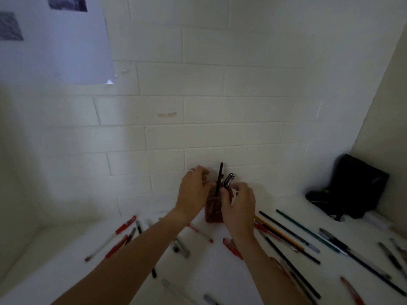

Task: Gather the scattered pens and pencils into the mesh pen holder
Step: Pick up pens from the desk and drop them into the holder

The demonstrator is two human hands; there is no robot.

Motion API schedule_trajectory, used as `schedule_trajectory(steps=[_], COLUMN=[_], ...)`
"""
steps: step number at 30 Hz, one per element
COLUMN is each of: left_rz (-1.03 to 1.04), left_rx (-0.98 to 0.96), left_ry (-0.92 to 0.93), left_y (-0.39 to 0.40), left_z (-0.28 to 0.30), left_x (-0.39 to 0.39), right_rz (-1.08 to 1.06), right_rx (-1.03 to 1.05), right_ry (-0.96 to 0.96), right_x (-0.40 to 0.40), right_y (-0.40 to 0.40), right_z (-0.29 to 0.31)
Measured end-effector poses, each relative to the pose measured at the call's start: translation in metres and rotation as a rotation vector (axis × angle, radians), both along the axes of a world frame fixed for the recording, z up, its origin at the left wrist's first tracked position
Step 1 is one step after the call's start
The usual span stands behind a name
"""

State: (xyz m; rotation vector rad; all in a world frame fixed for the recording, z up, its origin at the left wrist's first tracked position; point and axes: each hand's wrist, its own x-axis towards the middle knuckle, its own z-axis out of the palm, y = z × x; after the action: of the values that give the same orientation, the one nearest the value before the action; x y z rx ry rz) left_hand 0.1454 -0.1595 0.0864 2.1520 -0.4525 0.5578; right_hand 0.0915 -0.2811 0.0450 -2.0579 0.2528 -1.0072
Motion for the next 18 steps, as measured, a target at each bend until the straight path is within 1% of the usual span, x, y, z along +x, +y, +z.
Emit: schedule_trajectory(steps=[2, 3, 4, 5, 7, 8, 12, 14, 16, 18], left_rz=[0.010, 0.023, 0.047, 0.084, 0.188, 0.247, 0.493, 0.517, 0.460, 0.405], left_rx=[0.065, 0.112, 0.165, 0.217, 0.289, 0.316, 0.522, 0.598, 0.667, 0.675], left_ry=[-0.053, -0.073, -0.074, -0.046, 0.057, 0.108, 0.279, 0.400, 0.508, 0.615], left_y=[0.016, 0.025, 0.037, 0.050, 0.079, 0.095, 0.161, 0.190, 0.210, 0.220], left_z=[-0.009, -0.016, -0.024, -0.031, -0.039, -0.041, -0.036, -0.036, -0.038, -0.041], left_x=[-0.013, -0.019, -0.025, -0.029, -0.037, -0.041, -0.059, -0.067, -0.073, -0.080], right_rz=[-0.068, -0.048, 0.032, 0.147, 0.367, 0.432, 0.483, 0.518, 0.535, 0.514], right_rx=[-0.121, -0.168, -0.188, -0.183, -0.159, -0.172, -0.227, -0.241, -0.285, -0.329], right_ry=[-0.117, -0.140, -0.122, -0.063, 0.107, 0.167, 0.255, 0.300, 0.359, 0.414], right_x=[-0.014, -0.021, -0.026, -0.031, -0.037, -0.039, -0.051, -0.059, -0.067, -0.073], right_y=[0.008, 0.015, 0.023, 0.033, 0.053, 0.063, 0.095, 0.111, 0.127, 0.141], right_z=[0.003, 0.003, 0.002, -0.001, -0.008, -0.013, -0.025, -0.029, -0.031, -0.032])
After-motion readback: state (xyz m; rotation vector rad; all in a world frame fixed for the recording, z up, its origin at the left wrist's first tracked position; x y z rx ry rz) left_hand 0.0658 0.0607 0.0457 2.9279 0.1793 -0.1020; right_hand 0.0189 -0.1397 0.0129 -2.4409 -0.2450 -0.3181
